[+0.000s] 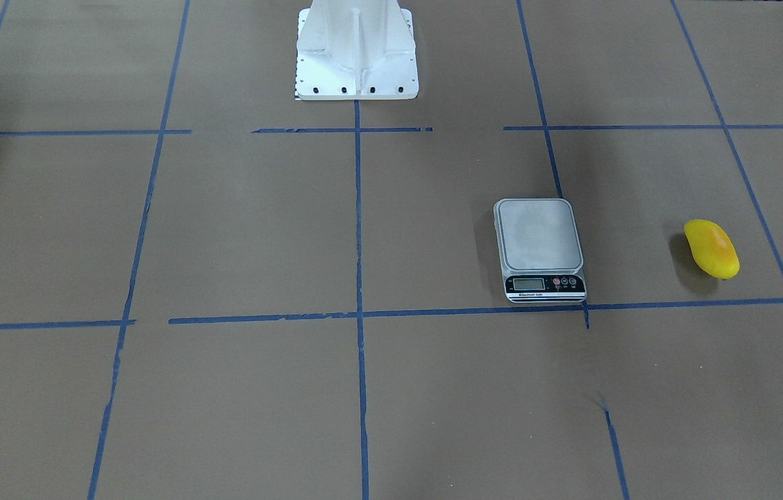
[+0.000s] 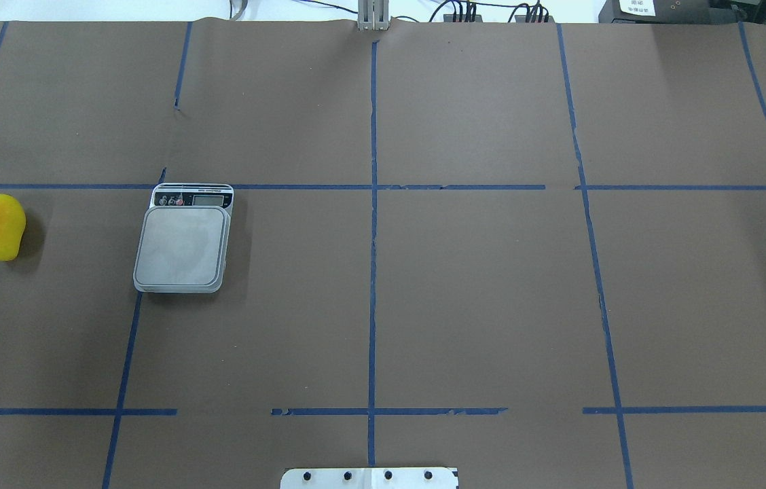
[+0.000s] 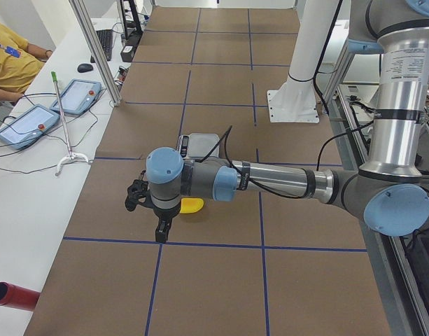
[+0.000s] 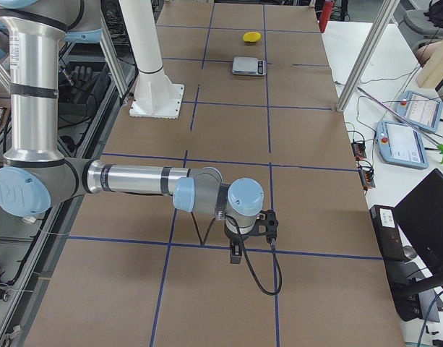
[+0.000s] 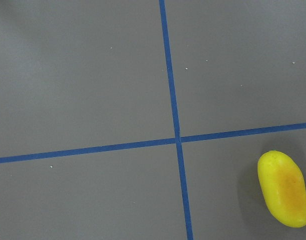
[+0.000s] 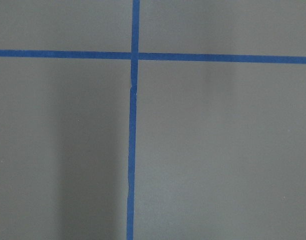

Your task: Weigh mango

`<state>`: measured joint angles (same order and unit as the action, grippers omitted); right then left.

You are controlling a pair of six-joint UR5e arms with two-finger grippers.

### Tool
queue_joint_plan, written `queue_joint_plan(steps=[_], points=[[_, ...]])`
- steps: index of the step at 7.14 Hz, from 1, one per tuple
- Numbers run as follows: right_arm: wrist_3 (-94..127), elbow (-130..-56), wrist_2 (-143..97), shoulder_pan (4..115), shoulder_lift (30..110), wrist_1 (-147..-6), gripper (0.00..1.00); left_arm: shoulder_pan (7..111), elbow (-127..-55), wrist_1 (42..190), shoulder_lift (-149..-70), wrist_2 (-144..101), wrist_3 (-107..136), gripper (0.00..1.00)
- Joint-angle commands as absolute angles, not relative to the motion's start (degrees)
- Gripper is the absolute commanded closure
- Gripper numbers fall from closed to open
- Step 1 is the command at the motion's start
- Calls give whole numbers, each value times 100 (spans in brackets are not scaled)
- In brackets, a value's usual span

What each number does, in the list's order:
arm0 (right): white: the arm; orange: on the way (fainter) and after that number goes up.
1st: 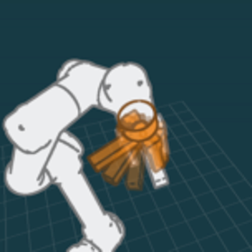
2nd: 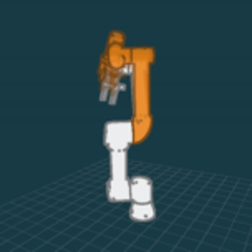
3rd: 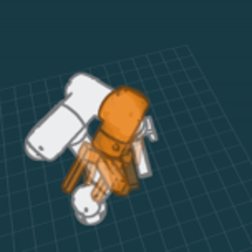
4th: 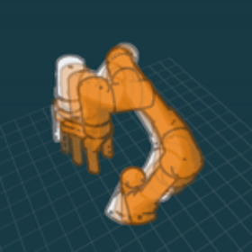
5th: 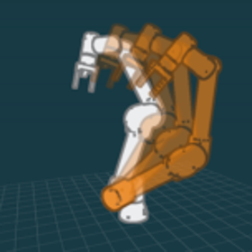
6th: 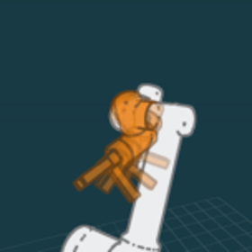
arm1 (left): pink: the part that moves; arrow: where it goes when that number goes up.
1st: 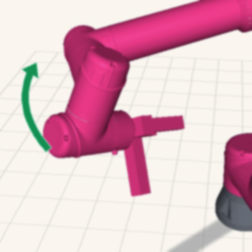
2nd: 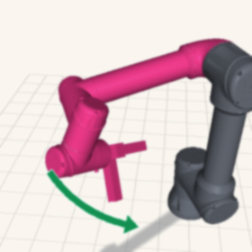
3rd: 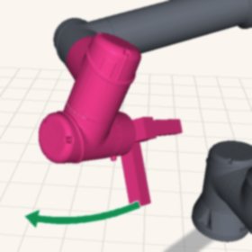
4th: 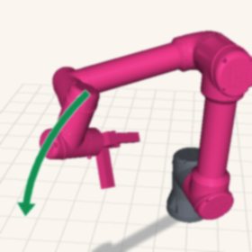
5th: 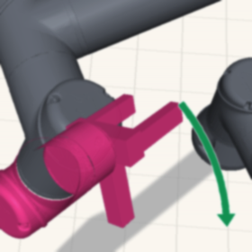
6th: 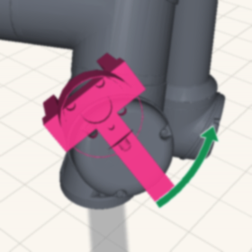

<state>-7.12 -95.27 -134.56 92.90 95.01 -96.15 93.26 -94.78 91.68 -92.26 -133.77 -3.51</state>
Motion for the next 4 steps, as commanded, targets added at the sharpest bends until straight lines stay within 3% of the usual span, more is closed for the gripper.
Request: queue_joint_plan(steps=[1,4], points=[[-712,-9527,-13456,9290,9501,-9615,0,9290,-9588,9184,-9176,-13420,-343,0],[-712,-9527,-13456,9290,9501,-9615,0,9272,-9641,9202,-9158,-13369,-343,0]])
